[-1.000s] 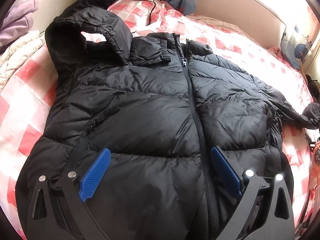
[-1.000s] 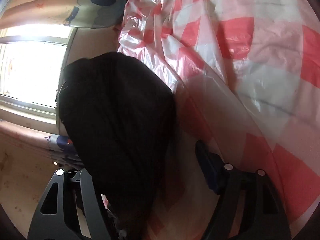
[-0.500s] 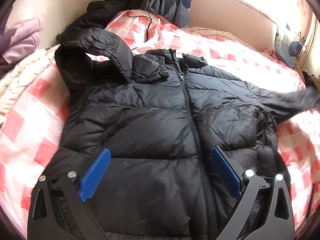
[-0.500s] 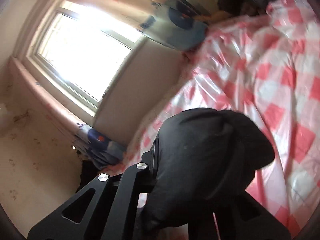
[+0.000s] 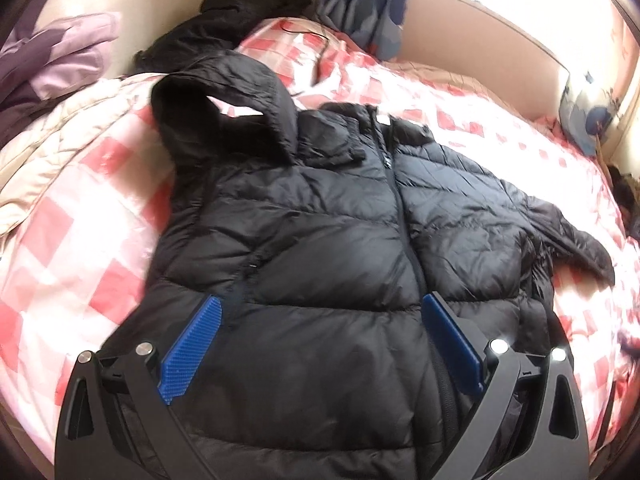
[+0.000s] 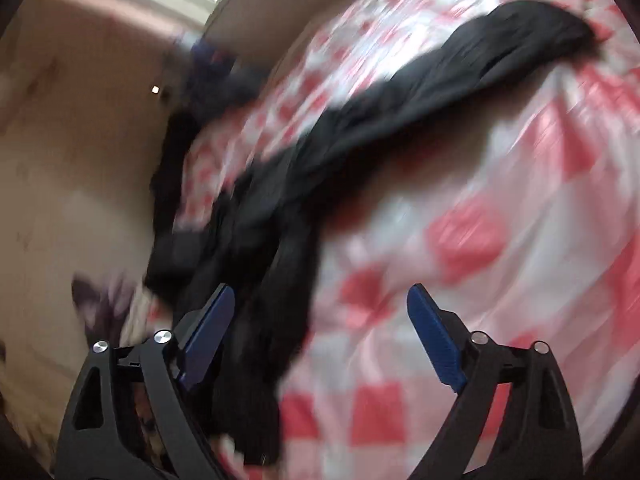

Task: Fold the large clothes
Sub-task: 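Lift the held sleeve with the right tool and carry it across the jacket body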

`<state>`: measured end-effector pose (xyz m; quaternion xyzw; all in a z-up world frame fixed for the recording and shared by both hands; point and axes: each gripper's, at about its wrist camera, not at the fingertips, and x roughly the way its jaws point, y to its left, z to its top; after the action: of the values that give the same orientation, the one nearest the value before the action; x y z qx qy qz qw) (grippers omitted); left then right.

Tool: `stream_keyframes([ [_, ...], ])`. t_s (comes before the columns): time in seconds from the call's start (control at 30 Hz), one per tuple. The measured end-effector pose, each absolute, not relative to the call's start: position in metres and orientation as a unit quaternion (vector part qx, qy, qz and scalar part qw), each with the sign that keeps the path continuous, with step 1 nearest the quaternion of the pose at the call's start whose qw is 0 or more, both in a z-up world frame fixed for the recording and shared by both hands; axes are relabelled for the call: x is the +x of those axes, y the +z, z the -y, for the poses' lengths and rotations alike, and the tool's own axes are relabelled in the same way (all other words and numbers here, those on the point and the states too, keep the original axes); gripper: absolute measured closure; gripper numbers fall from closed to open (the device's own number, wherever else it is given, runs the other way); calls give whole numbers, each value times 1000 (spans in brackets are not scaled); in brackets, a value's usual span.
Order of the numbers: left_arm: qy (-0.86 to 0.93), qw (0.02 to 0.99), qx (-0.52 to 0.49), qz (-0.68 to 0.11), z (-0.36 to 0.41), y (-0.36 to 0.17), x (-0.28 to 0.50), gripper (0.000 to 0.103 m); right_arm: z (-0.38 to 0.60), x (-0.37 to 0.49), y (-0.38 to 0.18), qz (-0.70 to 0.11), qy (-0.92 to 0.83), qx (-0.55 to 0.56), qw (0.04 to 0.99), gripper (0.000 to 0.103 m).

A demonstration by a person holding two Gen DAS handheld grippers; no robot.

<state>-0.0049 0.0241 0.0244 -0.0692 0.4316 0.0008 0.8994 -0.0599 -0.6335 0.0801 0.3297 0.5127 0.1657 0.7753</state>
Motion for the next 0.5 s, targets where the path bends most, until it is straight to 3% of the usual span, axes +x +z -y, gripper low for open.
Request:
stream_keyframes([
  [0.1,20,899,-97,-427,-50,37,-16,7,520,-103,50,-613,243,266,703,15],
  [0.17,26,898,-133,-418,-73,49,-34,7,473,-108,40,-630,272,207,698,21],
  [0.23,54,899,-161,-403,-107,59,-65,7,447,-102,41,-629,291,177,699,83],
  [0.27,64,898,-163,-404,-118,61,-74,7,443,-102,49,-616,298,185,705,91],
  [0.33,94,895,-148,-411,-143,65,-94,7,447,-99,92,-571,322,195,730,97],
  [0.5,123,889,-137,-420,-181,72,-126,7,490,-150,172,-499,310,223,778,98],
])
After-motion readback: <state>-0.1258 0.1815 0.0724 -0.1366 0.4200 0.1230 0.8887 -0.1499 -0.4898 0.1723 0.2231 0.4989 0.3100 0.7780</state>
